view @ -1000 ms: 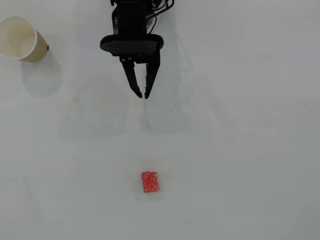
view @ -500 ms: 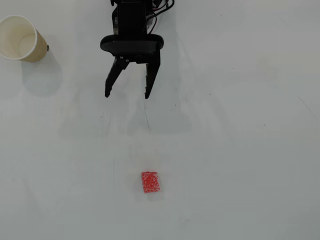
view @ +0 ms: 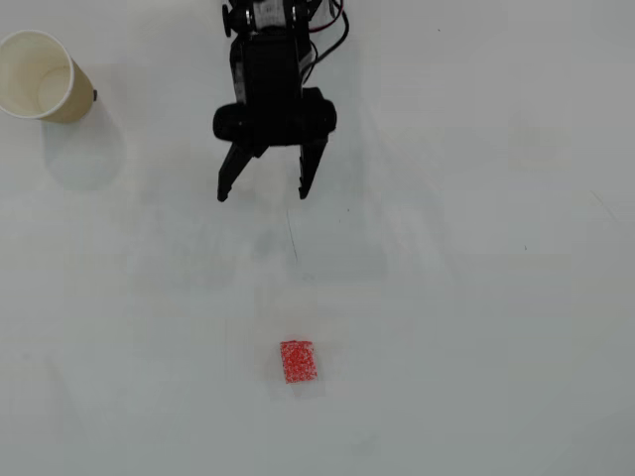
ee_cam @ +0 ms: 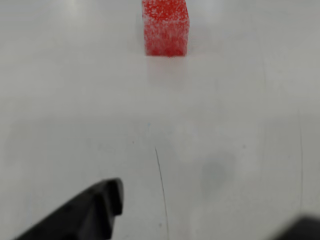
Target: Pick up the cube and drop it in the cup.
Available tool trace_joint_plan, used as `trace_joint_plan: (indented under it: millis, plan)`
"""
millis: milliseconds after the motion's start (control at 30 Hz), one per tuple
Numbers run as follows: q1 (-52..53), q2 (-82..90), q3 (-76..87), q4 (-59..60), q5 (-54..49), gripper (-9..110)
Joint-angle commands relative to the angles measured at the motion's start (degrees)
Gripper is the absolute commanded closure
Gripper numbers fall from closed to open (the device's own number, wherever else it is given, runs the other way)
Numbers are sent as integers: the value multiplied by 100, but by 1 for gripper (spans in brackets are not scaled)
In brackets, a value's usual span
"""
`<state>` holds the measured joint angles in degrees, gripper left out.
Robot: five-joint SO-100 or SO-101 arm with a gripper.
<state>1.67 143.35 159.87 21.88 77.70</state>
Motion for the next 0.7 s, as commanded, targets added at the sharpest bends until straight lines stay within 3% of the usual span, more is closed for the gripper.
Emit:
trace_joint_plan:
  millis: [0,667]
  plan:
    - [-53,-809,-1477,-272,18,62]
    - [35,-4790,-4192,-1266,9,62]
